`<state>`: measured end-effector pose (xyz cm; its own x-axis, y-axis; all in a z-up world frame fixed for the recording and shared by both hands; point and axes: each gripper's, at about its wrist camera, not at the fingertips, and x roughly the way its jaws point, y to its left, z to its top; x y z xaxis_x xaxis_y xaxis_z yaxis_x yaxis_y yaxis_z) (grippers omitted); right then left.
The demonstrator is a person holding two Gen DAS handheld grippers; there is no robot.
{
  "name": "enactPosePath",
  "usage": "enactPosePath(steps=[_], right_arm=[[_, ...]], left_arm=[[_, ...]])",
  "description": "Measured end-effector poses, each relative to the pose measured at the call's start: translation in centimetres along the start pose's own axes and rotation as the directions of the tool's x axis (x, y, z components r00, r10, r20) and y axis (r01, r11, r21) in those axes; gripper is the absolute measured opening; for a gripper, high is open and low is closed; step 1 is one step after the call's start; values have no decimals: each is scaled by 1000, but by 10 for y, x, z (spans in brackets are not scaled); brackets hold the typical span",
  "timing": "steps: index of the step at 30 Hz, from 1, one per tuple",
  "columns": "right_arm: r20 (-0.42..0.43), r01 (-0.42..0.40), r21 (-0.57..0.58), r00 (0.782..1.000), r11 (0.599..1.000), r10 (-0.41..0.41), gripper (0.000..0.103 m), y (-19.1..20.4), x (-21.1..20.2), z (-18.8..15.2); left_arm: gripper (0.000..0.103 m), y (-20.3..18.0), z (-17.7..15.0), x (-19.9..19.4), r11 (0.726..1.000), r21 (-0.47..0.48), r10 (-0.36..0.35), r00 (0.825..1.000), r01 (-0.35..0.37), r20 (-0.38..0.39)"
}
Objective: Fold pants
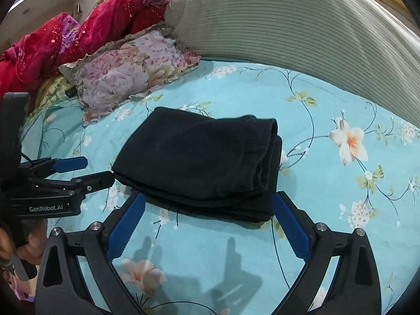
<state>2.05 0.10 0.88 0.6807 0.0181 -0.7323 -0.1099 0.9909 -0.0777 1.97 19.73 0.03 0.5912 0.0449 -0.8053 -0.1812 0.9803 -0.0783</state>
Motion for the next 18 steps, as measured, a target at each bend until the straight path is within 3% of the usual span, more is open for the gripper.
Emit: enactPosePath(steps=[18], right_arm=[[-28, 52, 26, 998, 998, -52, 98, -3, 25, -15]], left_arm=[[84, 3, -9, 28, 1000, 20, 20, 999, -19, -29]])
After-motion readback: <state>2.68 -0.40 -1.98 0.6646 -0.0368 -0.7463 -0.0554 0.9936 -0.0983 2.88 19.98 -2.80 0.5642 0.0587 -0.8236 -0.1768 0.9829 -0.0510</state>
